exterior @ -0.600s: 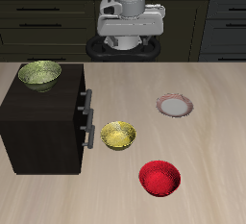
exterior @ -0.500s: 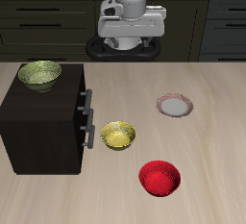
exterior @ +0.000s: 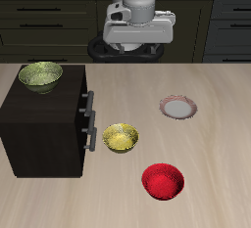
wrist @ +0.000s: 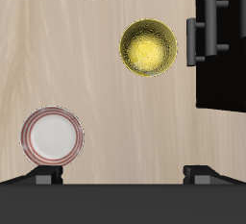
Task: Place the yellow bowl on the plate
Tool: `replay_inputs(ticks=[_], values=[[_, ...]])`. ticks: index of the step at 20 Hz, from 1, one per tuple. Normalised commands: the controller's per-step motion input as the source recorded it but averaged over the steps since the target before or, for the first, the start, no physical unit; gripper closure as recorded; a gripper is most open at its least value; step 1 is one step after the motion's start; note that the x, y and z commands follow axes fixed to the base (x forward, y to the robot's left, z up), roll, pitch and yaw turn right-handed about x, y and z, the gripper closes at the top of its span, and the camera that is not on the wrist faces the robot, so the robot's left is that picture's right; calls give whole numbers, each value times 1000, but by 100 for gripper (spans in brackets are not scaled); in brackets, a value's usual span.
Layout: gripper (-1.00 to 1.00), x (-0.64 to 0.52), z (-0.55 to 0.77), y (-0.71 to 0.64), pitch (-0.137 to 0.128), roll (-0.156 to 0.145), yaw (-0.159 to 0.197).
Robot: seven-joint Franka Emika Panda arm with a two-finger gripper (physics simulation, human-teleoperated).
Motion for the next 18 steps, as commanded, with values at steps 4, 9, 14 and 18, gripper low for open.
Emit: replay_inputs(ticks=[4, 9, 14, 18], values=[[-100, 403, -120, 33, 32, -17, -14], [-100, 365, -83, 55, 31, -1, -7], [-100, 298, -24, 132, 6, -12, 8], [-100, 340, 10, 95, 3, -28, -2]])
